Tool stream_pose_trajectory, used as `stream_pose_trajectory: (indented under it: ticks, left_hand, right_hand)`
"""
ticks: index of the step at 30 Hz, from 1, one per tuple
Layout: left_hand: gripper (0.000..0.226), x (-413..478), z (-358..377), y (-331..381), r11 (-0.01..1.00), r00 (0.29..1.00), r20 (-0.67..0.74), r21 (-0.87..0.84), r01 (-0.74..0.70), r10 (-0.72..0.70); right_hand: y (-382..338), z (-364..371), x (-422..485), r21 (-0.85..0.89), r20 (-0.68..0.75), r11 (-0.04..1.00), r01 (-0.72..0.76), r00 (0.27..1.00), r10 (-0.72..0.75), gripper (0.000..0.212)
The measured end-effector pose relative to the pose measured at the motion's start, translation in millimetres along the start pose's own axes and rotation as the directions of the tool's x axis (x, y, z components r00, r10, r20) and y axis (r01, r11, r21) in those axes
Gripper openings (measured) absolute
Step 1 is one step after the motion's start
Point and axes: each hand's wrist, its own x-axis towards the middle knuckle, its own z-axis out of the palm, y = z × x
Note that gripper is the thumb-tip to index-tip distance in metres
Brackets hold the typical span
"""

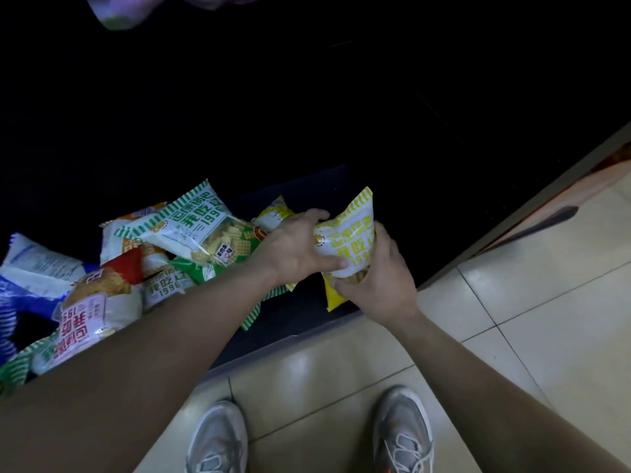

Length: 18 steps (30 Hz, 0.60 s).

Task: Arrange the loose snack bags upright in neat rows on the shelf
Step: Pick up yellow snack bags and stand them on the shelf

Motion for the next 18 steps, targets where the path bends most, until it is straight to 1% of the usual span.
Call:
stream_pose_trajectory:
  ticks: [1, 3, 6, 9, 13, 16, 18]
  left_hand:
    - [0.096, -0.6, -2.1, 3.0, 1.0, 1.0, -0.02, -0.016, 0.011, -0.011]
    - [0.09, -1.6, -7.9, 6.7, 1.0, 0.997, -0.076, 0.021, 0.023, -0.021]
    - [0.077, -2.2, -19.0, 11.8, 0.996, 0.988, -0.151, 0.085, 0.028, -0.015]
    - [0.072, 0.4, -39.2, 20.8, 0.993, 0.971, -0.239, 0.115, 0.006, 0.022]
    - [0.071, 18.7, -76.5, 32.5, 0.999, 0.912, -0.407, 0.014, -0.05, 0.052]
    - [0.073, 44.9, -97.4, 36.1, 0.999, 0.89, -0.454, -0.001, -0.046, 0.04]
    - [0.074, 64.5, -100.1, 33.2, 0.999, 0.889, -0.457, 0.034, -0.009, 0.024]
  right_hand:
    - [-2.1, 0.2, -1.9, 0.0, -0.026, 1.0, 0.017, 1.0, -0.017, 0.117]
    - [-5.0, 0.1, -2.7, -0.005, -0.05, 0.999, 0.034, 0.998, -0.034, 0.12]
    - [-8.6, -5.2, -1.7, 0.041, -0.01, 0.999, 0.035, 0.999, -0.035, 0.123]
    - [-9.6, -20.1, 2.5, 0.017, 0.007, 0.999, 0.05, 0.999, -0.05, 0.111]
    - [-10.1, -42.9, 20.4, -0.059, 0.019, 0.998, -0.013, 1.0, 0.014, 0.091]
    - [-12.3, -48.8, 34.9, -0.104, 0.091, 0.995, -0.009, 0.996, 0.019, 0.08]
    - [-14.4, -46.9, 42.2, -0.138, 0.144, 0.99, 0.001, 0.989, 0.019, 0.076]
